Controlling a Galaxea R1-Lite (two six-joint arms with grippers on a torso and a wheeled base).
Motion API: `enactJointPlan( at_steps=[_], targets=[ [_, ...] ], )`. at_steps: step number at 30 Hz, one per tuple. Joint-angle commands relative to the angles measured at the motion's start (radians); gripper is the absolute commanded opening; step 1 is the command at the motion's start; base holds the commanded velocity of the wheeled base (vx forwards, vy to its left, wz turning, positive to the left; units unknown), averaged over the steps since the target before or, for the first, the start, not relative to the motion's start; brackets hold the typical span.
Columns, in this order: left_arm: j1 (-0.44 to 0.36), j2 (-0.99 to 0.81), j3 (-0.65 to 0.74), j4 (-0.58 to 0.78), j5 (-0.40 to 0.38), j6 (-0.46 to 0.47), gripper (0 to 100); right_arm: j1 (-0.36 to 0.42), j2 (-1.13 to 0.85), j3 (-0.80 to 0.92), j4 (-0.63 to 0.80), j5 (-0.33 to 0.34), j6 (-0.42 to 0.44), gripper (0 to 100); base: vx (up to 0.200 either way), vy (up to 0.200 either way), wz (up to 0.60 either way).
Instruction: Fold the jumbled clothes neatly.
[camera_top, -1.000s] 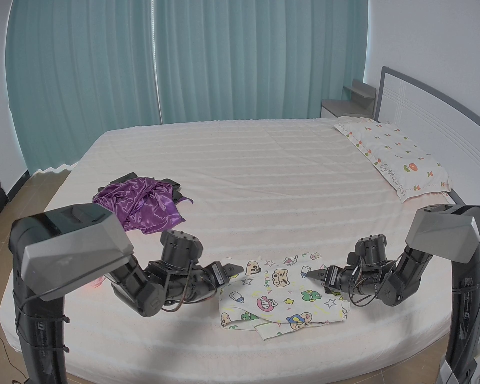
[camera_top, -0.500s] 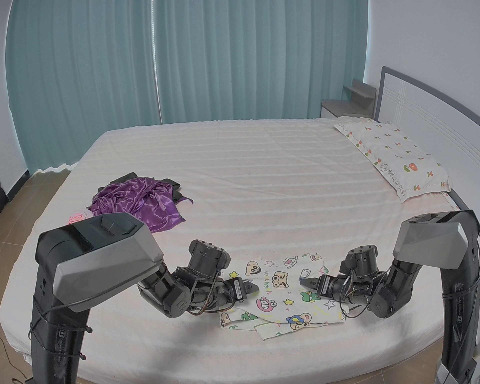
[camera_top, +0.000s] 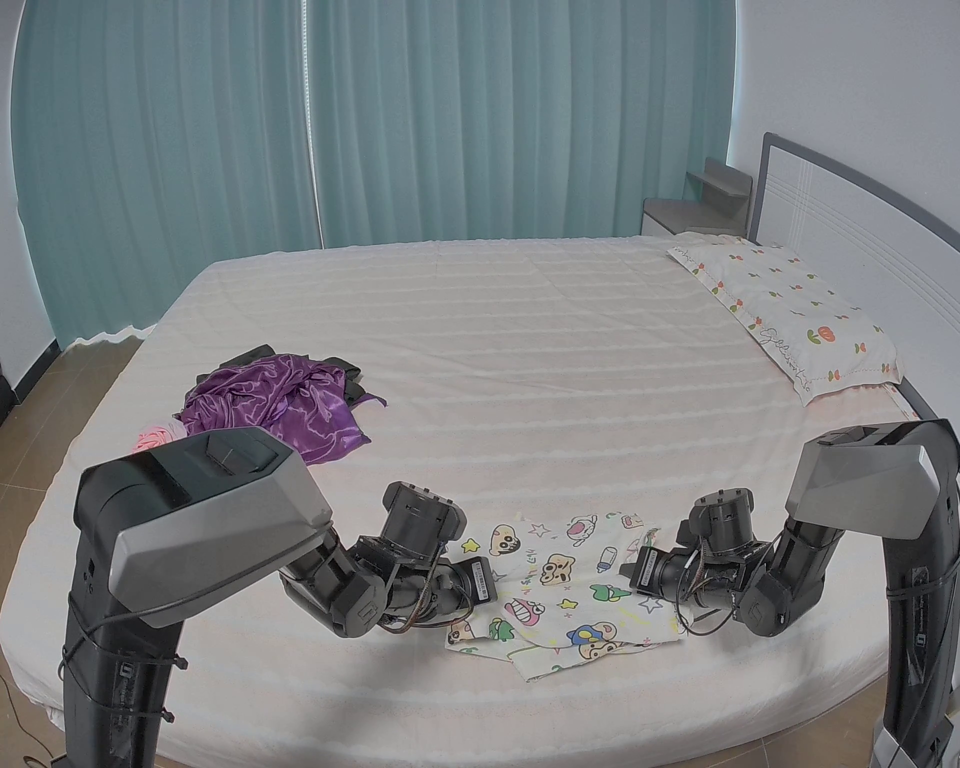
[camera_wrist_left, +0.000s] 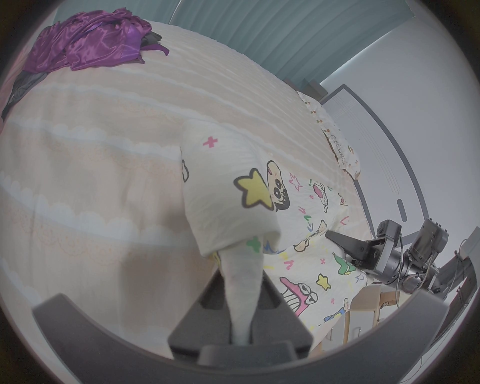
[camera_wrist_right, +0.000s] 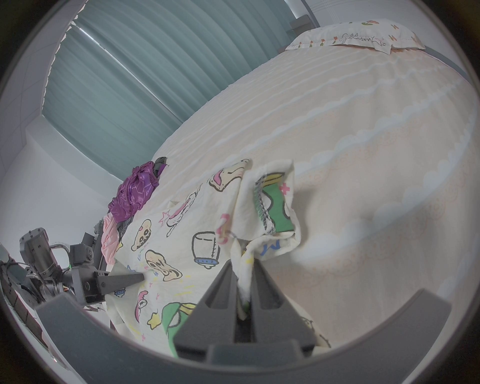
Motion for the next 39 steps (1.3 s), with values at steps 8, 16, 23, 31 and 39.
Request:
enactJointPlan(
  at_steps=[8, 16, 23, 31, 39],
  targets=[
    [0.012, -0.03, 0.01, 0.0, 0.003, -0.051, 0, 0.001, 0.001, -0.005, 0.001, 0.0, 0.0, 0, 0.0, 0.025, 0.0],
    [0.015, -0.031, 0.01, -0.002, 0.004, -0.049, 0, 0.001, 0.0, -0.008, -0.001, 0.0, 0.0, 0, 0.0, 0.2, 0.0],
    [0.015, -0.034, 0.031, -0.002, 0.04, -0.049, 0, 0.001, -0.003, -0.008, -0.002, 0.0, 0.002, 0, 0.0, 0.2, 0.0],
    [0.037, -0.051, 0.06, -0.005, 0.04, -0.049, 0, 0.018, -0.007, -0.009, -0.004, 0.0, 0.002, 0, 0.0, 0.2, 0.0],
    [0.037, -0.061, 0.085, -0.006, 0.04, -0.049, 0, 0.034, -0.014, -0.008, -0.004, 0.0, 0.002, 0, 0.0, 0.2, 0.0]
  ],
)
